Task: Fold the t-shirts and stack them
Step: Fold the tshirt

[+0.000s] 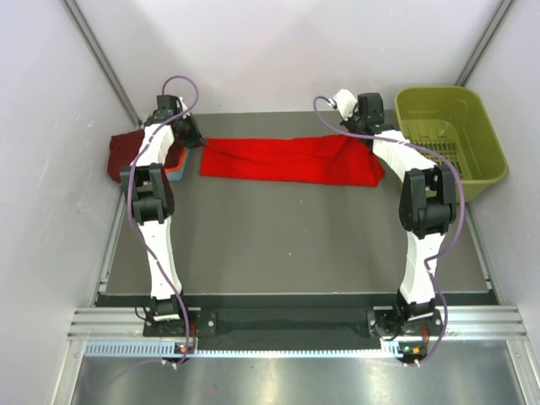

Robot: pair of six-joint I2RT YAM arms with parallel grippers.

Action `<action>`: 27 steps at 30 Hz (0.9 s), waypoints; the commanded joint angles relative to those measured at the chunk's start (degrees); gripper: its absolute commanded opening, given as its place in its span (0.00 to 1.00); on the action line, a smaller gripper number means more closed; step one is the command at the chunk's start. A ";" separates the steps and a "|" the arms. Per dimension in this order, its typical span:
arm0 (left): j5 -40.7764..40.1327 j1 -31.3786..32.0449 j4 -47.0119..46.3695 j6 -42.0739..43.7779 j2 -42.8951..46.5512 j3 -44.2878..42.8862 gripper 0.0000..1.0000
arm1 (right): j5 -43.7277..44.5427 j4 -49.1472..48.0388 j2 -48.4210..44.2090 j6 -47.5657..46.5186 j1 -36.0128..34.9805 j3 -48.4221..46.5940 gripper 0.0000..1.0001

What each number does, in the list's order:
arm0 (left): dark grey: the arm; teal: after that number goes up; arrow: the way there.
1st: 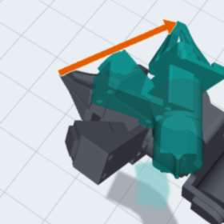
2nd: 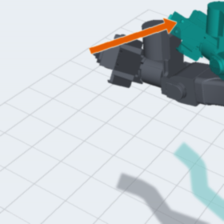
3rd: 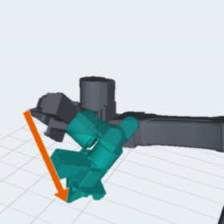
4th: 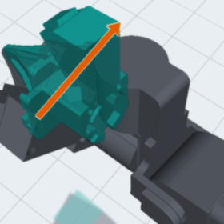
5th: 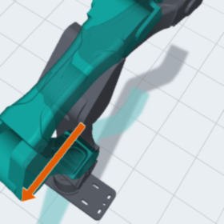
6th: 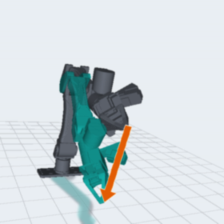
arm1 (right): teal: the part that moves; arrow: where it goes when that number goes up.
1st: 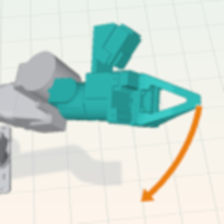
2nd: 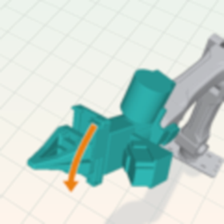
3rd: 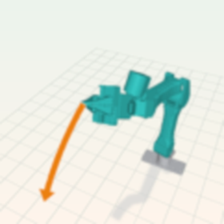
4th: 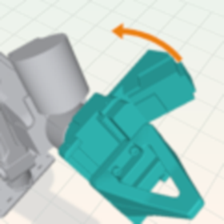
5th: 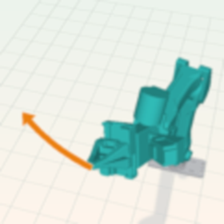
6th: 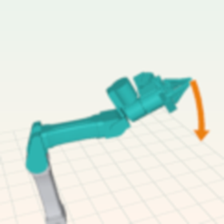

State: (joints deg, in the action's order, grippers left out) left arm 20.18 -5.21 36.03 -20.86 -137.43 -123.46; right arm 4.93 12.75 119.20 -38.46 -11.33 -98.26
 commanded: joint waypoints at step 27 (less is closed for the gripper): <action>10.21 5.04 -2.19 -4.62 10.17 12.80 0.38 | 6.42 -6.79 2.45 6.80 -0.88 -4.84 0.53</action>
State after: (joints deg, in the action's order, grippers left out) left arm 23.27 -2.20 35.94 -23.09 -128.38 -112.22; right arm 11.18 7.92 125.01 -35.40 -11.62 -100.62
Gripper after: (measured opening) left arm 0.389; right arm 0.516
